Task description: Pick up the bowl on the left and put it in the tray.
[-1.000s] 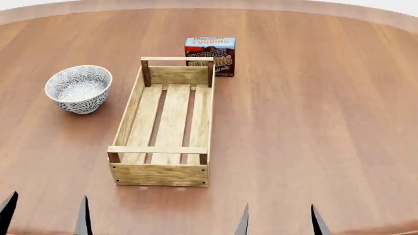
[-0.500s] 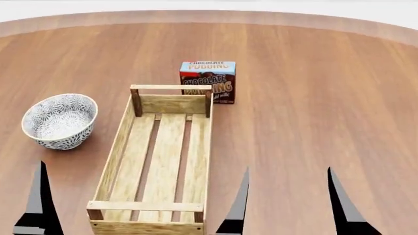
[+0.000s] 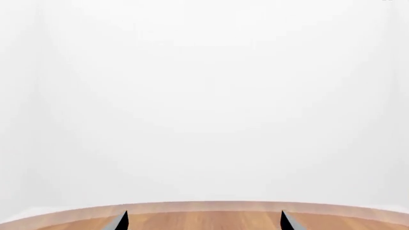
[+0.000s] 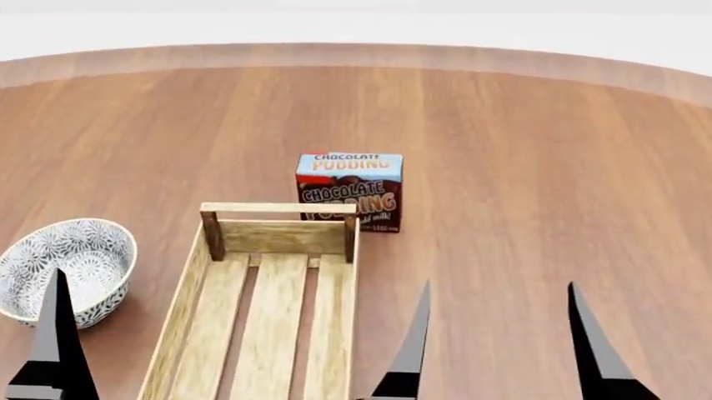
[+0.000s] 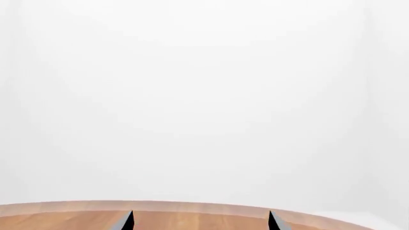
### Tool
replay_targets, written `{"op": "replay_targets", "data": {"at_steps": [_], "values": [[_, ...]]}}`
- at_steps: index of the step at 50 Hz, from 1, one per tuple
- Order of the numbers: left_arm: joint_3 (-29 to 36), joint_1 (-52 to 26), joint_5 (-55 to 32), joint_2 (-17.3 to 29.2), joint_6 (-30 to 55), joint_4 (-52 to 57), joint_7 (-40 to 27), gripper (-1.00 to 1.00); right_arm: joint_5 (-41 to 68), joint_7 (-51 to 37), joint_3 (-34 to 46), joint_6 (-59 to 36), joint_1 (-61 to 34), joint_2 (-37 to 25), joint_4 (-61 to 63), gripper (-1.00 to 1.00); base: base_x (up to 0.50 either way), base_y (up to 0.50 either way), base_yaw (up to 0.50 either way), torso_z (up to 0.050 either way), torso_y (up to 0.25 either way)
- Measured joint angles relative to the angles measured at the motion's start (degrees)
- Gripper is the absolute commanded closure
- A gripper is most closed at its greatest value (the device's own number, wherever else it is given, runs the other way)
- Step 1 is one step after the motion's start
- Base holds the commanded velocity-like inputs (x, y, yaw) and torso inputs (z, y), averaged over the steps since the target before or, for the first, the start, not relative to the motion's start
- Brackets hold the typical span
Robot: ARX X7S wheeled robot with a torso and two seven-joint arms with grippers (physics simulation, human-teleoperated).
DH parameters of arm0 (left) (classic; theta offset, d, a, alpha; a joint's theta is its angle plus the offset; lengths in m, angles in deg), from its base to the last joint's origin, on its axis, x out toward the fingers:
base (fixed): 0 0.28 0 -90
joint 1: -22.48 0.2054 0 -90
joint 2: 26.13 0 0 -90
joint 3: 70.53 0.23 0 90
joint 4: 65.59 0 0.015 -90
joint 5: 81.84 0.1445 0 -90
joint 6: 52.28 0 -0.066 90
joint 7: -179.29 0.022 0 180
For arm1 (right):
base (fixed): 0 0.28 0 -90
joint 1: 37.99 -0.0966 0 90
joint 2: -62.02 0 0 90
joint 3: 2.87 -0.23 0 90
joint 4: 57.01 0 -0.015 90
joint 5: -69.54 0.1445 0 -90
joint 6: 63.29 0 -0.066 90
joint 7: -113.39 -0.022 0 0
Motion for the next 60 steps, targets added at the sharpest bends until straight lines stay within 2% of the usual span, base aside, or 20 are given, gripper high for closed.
{"op": "replay_targets", "data": {"at_steps": [39, 60], "values": [[0.6, -0.1, -1.9, 1.6, 0.0, 0.1, -2.0, -1.0, -0.6, -1.9, 2.3, -1.4, -0.5, -2.4, 0.6, -1.0, 0.0, 0.48, 0.0, 0.0, 0.0], [1.0, -0.2, -2.9, 2.3, 0.0, -0.2, -2.8, -1.0, 0.1, -3.2, 2.2, 1.4, 0.2, -3.0, 0.4, -1.0, 0.0, 0.0, 0.0, 0.0, 0.0]]}}
